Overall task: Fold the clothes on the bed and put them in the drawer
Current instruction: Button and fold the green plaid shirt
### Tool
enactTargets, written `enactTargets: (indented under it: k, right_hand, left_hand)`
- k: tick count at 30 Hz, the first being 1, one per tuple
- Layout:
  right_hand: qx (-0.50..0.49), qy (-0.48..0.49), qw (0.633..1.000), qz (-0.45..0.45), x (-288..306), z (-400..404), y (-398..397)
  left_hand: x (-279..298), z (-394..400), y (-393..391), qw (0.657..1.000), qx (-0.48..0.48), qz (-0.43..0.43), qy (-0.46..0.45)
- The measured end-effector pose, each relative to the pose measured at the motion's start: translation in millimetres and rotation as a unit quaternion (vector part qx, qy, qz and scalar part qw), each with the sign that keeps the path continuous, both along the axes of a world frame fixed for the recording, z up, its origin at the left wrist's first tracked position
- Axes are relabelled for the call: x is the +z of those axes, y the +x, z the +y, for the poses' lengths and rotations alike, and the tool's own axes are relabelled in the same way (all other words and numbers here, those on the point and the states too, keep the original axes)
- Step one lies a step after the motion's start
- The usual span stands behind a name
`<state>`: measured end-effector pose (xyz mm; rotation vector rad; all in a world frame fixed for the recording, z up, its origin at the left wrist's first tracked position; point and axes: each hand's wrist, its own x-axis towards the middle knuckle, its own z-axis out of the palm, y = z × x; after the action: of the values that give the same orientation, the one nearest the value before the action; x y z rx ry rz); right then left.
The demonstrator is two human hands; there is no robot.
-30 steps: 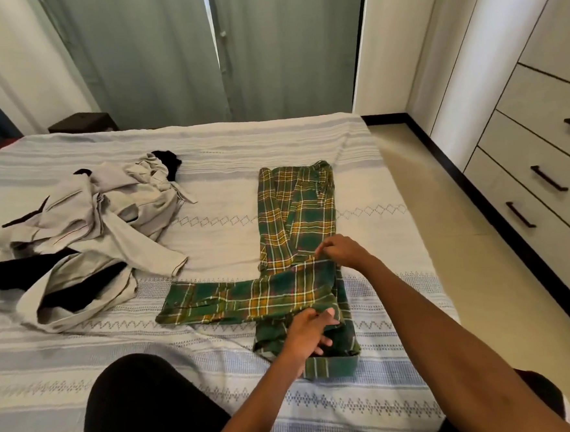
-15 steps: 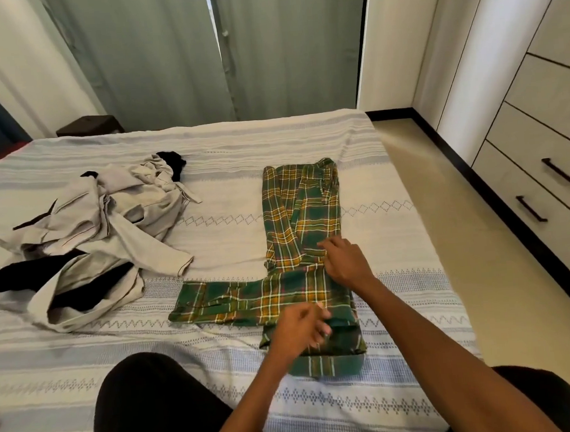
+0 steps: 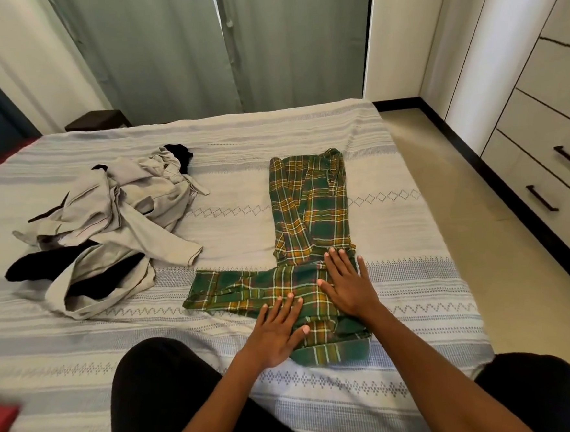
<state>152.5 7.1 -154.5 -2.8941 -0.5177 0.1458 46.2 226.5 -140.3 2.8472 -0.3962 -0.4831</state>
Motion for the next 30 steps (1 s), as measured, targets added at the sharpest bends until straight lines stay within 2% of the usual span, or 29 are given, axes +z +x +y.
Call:
enactTargets:
  k: [3,7,11,13,17,22,30]
  right_hand:
    - [0.021,0.022,0.999,-0.029,10,8,-1]
    - [0.013,0.011,0.999,0.035,12,19,6]
    - [-0.042,0.023,0.998,-0.040,32,33,28]
    - [-0.043,0.041,0.997,-0.043,42,42,50]
    - [-0.032,0.110,0.993,-0.011,59,62,111]
    - [-0.050,0.177,0.981,0.067,66,82,211]
    - [-0.093,0.240,0.958,0.125,49,111,385]
  left_hand:
    - [9,2,5,0.995,0.035,-0.076,-0.045]
    - [25,6,30,0.978,0.086,-0.150,-0.116]
    - [40,11,68,0.964,0.134,-0.171,-0.154]
    - [48,13,92,0.960,0.158,-0.158,-0.167]
    - [64,21,157,0.967,0.162,-0.124,-0.151]
    - [72,38,263,0.970,0.155,-0.125,-0.139]
    - [48,48,414,0.937,0.252,-0.148,-0.190]
